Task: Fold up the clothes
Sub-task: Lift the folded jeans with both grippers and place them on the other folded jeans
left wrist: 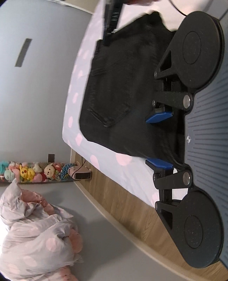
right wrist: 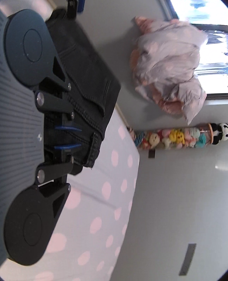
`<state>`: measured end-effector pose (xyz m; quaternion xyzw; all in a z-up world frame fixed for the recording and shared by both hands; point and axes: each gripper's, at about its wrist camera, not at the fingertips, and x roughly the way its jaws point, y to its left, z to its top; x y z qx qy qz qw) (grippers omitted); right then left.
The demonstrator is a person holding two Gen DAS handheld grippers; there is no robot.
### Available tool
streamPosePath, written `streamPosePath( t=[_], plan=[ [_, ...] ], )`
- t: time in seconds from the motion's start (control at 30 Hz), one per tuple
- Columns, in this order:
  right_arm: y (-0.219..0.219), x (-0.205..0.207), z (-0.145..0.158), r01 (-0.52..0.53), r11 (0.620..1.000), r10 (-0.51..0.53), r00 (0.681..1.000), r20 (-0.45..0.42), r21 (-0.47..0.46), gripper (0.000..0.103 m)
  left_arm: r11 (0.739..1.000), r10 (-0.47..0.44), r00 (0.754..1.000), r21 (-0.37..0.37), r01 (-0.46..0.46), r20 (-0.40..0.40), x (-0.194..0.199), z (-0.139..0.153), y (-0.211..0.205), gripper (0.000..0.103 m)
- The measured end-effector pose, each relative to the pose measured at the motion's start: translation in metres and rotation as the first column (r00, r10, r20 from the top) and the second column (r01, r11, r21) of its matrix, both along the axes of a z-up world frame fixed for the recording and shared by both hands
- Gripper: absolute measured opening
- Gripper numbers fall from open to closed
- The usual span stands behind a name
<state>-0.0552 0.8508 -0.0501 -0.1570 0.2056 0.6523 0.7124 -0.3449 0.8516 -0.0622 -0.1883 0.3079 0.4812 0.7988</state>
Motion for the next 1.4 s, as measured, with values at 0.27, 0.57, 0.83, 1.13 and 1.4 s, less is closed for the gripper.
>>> streamPosePath(
  t=[0.27, 0.57, 0.83, 1.13, 1.4],
  plan=[
    [0.027, 0.039, -0.043, 0.007, 0.999, -0.011, 0.992, -0.128, -0.035, 0.016, 0.999, -0.026, 0.999, -0.026, 0.027, 0.041, 0.014, -0.034, 0.039, 0.065],
    [0.042, 0.039, -0.054, 0.022, 0.999, -0.028, 0.99, -0.135, -0.045, 0.016, 0.994, 0.023, 0.996, -0.105, -0.014, 0.087, 0.007, -0.042, 0.047, 0.072],
    [-0.025, 0.018, -0.011, -0.021, 0.999, 0.023, 0.998, -0.054, 0.03, 0.023, 0.999, 0.018, 0.999, -0.033, -0.017, 0.039, -0.005, -0.018, 0.014, 0.056],
    [-0.085, -0.005, -0.044, -0.064, 0.998, 0.063, 0.998, -0.018, -0.024, 0.022, 0.999, 0.026, 1.0, -0.04, -0.026, 0.004, -0.014, -0.037, 0.012, 0.045],
    [-0.073, -0.001, -0.059, -0.035, 0.998, 0.032, 0.998, -0.052, -0.059, 0.022, 0.997, 0.062, 0.998, -0.05, -0.062, -0.007, -0.007, -0.042, 0.015, 0.046]
  ],
)
